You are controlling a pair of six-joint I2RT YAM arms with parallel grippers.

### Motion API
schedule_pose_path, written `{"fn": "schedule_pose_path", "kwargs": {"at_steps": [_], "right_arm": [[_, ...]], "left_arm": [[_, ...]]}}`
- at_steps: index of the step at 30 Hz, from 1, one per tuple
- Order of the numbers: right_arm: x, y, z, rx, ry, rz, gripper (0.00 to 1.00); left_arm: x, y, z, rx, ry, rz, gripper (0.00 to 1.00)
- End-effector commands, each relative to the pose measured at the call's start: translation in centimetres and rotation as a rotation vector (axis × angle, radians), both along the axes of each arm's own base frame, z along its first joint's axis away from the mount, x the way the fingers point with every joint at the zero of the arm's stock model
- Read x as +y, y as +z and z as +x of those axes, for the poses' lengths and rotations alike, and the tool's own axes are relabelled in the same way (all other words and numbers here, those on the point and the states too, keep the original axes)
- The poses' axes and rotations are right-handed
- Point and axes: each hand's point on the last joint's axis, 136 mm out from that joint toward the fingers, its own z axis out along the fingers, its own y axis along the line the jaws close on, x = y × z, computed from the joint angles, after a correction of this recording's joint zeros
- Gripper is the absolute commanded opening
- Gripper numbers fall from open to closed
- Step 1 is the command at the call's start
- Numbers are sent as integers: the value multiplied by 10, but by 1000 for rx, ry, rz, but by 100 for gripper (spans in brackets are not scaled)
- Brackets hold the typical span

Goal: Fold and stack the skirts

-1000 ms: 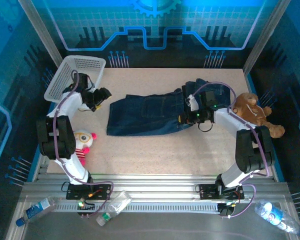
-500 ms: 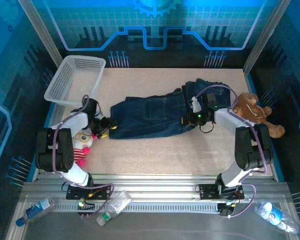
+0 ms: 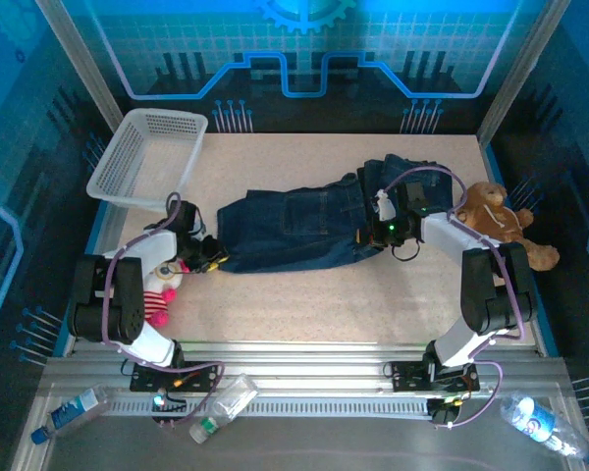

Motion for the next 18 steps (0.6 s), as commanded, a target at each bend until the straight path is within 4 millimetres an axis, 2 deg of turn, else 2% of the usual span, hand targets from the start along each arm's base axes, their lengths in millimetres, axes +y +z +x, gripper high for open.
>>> {"fn": "schedule_pose_path", "kwargs": {"at_steps": [1, 3, 5, 9, 13, 18], "right_arm": [[-3, 11, 9, -30, -11, 11, 0], [2, 26, 9, -77, 16, 44, 0], [6, 49, 9, -147, 49, 82, 0], [14, 116, 5, -292, 120, 169, 0], [13, 187, 2, -415, 145, 259, 0], [13, 259, -6, -554, 191, 339, 3]], "left_arm": [[-2, 13, 4, -55, -28, 1, 6], [5, 27, 6, -98, -13, 32, 0], [13, 51, 9, -171, 17, 28, 0], [26, 130, 14, -362, 68, -20, 0], [38, 216, 14, -512, 86, -14, 0], [40, 298, 14, -619, 80, -81, 0]]}}
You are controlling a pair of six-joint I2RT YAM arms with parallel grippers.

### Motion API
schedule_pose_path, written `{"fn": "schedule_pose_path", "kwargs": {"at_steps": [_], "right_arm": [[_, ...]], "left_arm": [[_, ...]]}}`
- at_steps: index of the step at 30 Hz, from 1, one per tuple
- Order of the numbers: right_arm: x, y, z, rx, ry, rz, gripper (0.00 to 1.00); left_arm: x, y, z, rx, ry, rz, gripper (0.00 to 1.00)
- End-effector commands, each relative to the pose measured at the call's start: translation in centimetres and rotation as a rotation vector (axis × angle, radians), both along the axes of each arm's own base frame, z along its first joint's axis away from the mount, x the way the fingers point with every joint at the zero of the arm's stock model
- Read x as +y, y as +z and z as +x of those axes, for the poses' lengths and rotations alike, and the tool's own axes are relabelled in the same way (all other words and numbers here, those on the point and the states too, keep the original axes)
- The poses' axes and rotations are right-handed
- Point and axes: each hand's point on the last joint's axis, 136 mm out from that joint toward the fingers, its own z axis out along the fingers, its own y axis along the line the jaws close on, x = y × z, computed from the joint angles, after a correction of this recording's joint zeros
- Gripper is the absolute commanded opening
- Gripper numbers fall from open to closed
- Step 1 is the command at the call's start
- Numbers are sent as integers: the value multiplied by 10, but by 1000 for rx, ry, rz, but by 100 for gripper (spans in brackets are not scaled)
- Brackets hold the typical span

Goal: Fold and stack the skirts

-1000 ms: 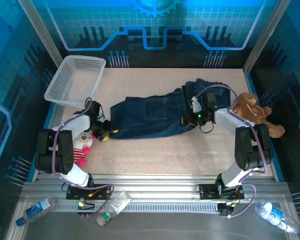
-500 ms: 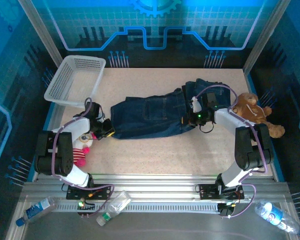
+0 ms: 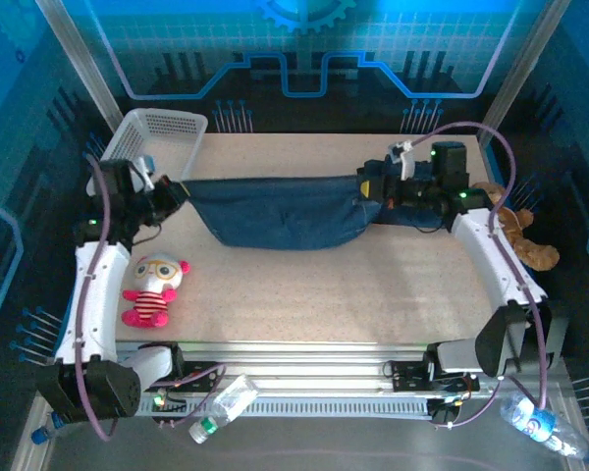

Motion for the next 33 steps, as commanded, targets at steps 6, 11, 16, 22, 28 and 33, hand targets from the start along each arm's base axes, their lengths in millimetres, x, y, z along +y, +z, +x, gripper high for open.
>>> {"fn": "schedule_pose_path", "kwargs": {"at_steps": [6, 11, 16, 22, 28, 33], "right_arm": [[-5, 93, -21, -177, 38, 111, 5], [-4, 113, -22, -230, 40, 132, 16], [4, 106, -27, -231, 99, 172, 0], [0, 76, -12, -171, 24, 175, 0], [-25, 104, -16, -336, -45, 272, 0], [0, 113, -38, -468, 30, 148, 0]], "left_arm": [[-2, 91, -18, -105, -54, -76, 0], [-5, 122, -18, -166, -79, -85, 0], [-13, 121, -13, -171, -115, -162, 0], [-11, 96, -1, -120, -129, -205, 0], [12, 61, 13, -30, -126, -409, 0], [-14, 7, -1, 183, -232, -433, 0]]}}
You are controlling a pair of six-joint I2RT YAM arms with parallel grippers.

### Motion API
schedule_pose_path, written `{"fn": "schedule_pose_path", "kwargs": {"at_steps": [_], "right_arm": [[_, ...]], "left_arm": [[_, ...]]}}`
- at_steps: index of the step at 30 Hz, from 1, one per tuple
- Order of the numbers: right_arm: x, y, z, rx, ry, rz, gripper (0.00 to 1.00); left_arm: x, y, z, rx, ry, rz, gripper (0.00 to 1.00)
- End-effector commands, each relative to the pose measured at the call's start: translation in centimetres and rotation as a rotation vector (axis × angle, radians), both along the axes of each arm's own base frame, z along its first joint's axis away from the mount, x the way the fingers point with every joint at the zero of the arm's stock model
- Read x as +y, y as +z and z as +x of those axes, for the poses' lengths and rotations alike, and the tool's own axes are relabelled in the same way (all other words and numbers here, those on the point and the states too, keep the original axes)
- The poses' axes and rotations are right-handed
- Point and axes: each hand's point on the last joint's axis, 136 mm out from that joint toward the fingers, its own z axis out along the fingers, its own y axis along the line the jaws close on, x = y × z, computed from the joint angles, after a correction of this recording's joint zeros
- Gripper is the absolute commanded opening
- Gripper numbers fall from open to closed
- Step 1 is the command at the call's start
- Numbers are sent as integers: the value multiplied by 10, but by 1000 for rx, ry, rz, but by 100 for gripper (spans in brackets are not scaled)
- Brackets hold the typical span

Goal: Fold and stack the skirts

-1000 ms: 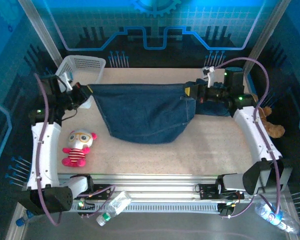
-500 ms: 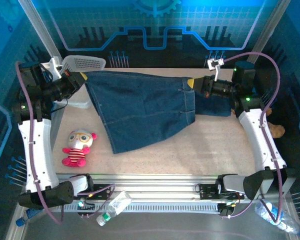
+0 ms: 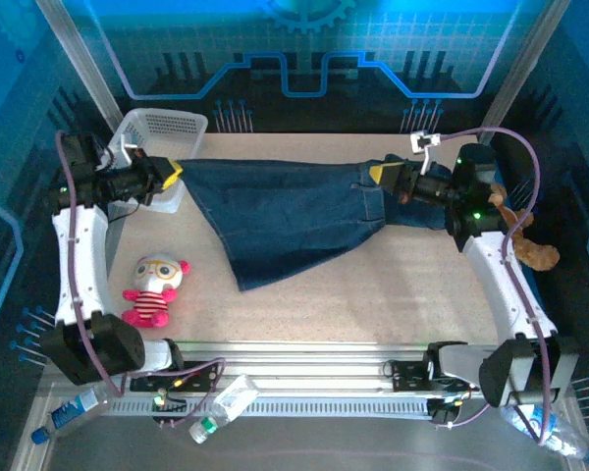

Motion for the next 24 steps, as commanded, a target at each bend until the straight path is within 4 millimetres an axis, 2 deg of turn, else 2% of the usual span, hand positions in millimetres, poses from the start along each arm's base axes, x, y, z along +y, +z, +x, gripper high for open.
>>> {"fn": "schedule_pose_path", "kwargs": {"at_steps": [1, 5, 8, 11, 13, 17, 19, 22, 24], "right_arm": [[-5, 53, -16, -277, -30, -16, 0], [-16, 69, -15, -342, -72, 8, 0], [-11, 87, -20, -394, -55, 5, 0], [-13, 99, -12, -453, -96, -28, 0], [-15, 103, 2, -484, -127, -57, 0], [-16, 97, 49, -507, -168, -103, 0], [-16, 99, 82, -530, -193, -103, 0], [-10, 118, 125, -566, -165, -82, 0], [-5, 129, 150, -579, -142, -76, 0]], "left_arm": [[-5, -15, -23, 85, -45, -32, 0], [13, 2, -33, 57, 18, 38, 0], [14, 41, -32, -48, 34, 70, 0], [21, 81, -18, -166, 60, 105, 0], [31, 97, 5, -219, 89, 100, 0], [47, 126, 56, -341, 105, 94, 0], [51, 143, 88, -400, 92, 87, 0], [53, 172, 130, -480, 83, 147, 0], [55, 202, 144, -574, 79, 146, 0]]}}
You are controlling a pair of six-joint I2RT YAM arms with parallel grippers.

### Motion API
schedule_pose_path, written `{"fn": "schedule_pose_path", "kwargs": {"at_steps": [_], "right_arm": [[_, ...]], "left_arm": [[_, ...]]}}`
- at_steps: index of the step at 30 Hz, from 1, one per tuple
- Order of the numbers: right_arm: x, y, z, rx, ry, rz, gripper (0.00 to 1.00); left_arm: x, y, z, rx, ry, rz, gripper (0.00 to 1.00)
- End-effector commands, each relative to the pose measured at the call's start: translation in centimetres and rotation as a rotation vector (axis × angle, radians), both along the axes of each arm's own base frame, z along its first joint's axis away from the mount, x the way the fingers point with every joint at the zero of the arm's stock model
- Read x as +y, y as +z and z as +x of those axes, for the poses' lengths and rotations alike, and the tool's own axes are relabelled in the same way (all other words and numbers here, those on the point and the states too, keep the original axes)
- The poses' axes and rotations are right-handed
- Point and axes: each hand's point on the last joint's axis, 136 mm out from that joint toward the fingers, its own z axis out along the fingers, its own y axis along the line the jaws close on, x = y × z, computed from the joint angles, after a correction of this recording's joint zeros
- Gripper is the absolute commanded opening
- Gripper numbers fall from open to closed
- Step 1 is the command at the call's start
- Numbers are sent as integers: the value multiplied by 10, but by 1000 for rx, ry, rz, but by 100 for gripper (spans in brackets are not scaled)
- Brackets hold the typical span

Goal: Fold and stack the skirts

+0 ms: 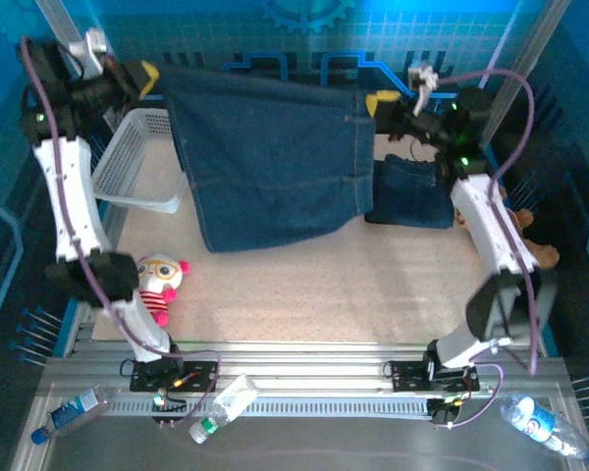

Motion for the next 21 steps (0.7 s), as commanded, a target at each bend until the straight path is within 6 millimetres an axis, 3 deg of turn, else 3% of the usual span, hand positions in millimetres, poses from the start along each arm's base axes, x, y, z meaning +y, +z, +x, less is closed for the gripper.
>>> {"fn": "schedule_pose_path", "kwargs": {"at_steps": [1, 3, 5, 7, 9, 11, 13, 15, 16, 17, 18, 19, 21], "right_arm": [[-4, 50, 27, -172, -33, -2, 0], [-1, 54, 36, -171, -12, -16, 0], [1, 51, 36, -186, 4, -59, 0], [6, 35, 28, -206, 44, -129, 0], [10, 5, 18, -209, 71, -222, 0], [17, -39, 4, -206, 108, -336, 0], [22, -97, -14, -165, 133, -465, 0], [28, -156, -40, -109, 190, -569, 0], [31, -190, -57, -69, 223, -617, 0], [34, -216, -74, -41, 247, -659, 0], [35, -244, -93, 6, 265, -689, 2], [37, -265, -110, 46, 278, -712, 8], [36, -291, -139, 129, 289, -721, 41]], "left_arm": [[14, 49, 14, -146, 55, -29, 0], [18, 68, 14, -208, 26, -70, 0], [23, 70, 10, -218, 33, -62, 0], [21, 58, 3, -204, 41, 2, 0], [18, 38, -4, -173, 38, 71, 0], [18, -1, -8, -95, 48, 136, 0], [15, -53, -19, 8, 53, 178, 0], [16, -116, -34, 137, 86, 191, 0], [16, -155, -46, 221, 111, 190, 7], [21, -187, -58, 301, 166, 194, 19], [25, -229, -75, 414, 228, 172, 46], [34, -260, -96, 511, 314, 150, 66], [48, -301, -129, 612, 464, 82, 87]]}}
